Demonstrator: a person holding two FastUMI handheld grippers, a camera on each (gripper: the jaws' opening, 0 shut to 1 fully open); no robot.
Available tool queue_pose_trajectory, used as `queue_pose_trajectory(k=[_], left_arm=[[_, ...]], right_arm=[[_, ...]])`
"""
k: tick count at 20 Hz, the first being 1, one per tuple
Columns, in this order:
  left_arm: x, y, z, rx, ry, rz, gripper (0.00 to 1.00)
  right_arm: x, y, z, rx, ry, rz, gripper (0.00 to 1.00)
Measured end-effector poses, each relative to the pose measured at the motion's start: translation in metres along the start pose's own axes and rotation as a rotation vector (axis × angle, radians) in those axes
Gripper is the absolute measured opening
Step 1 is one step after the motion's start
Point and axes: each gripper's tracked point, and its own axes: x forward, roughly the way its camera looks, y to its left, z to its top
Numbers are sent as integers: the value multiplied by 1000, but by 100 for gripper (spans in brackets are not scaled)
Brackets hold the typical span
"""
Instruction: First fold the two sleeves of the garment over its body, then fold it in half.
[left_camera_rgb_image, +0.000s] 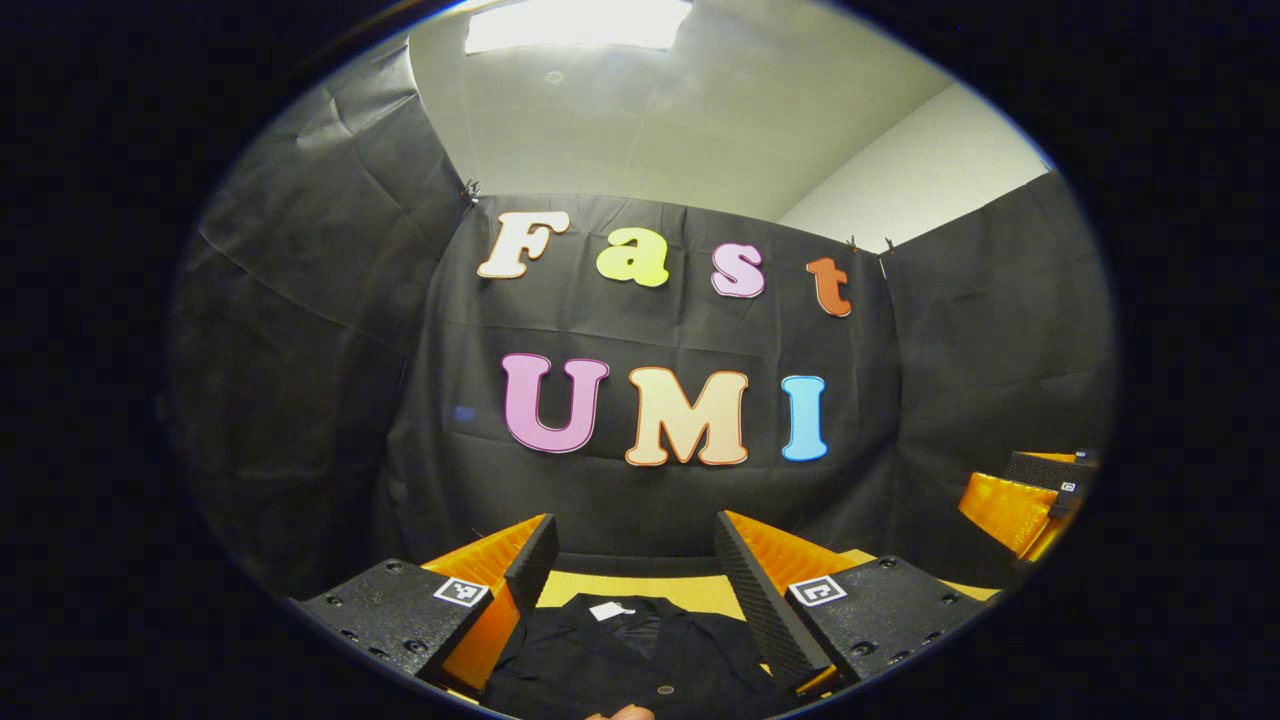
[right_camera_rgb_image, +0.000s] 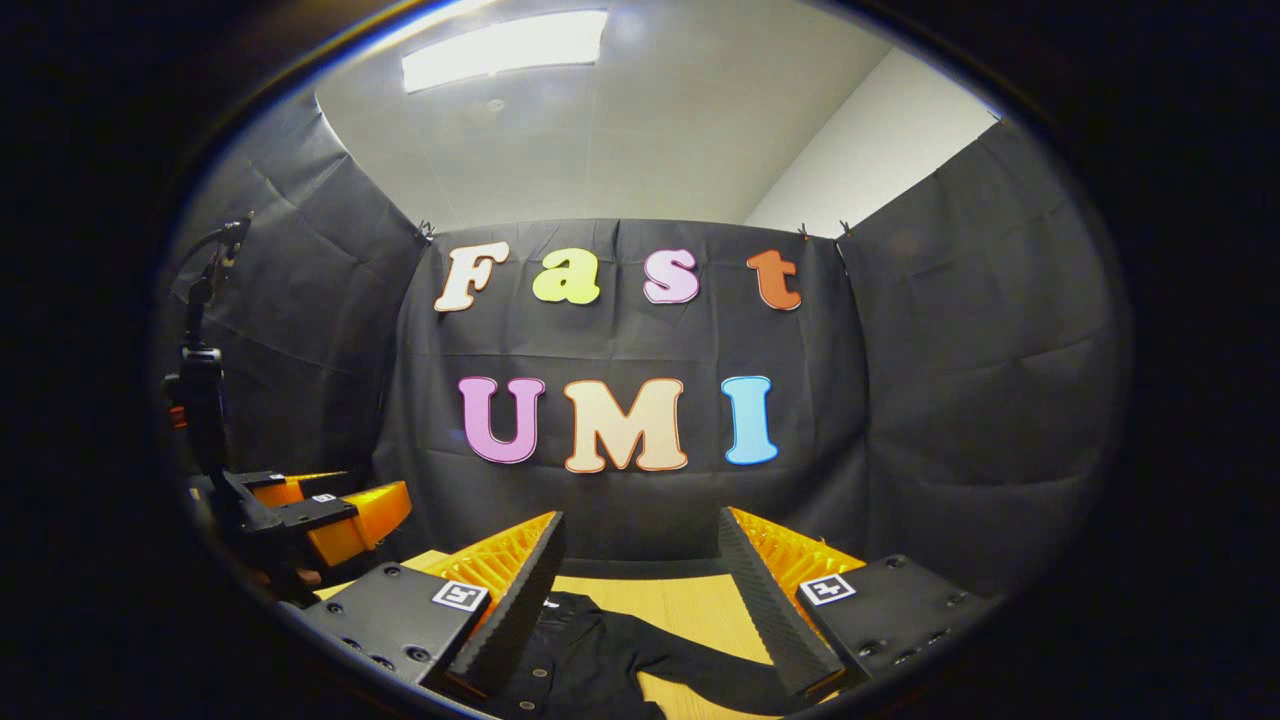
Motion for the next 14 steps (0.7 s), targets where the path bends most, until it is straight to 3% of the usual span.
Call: queue_pose_trajectory(k=[6, 14], left_arm=[[-10, 4, 2, 23, 0, 32, 92], [-11, -4, 2, 47, 4, 112, 92]], right_arm=[[-1, -12, -10, -9, 13, 11, 94], [26, -89, -39, -61, 82, -36, 94]])
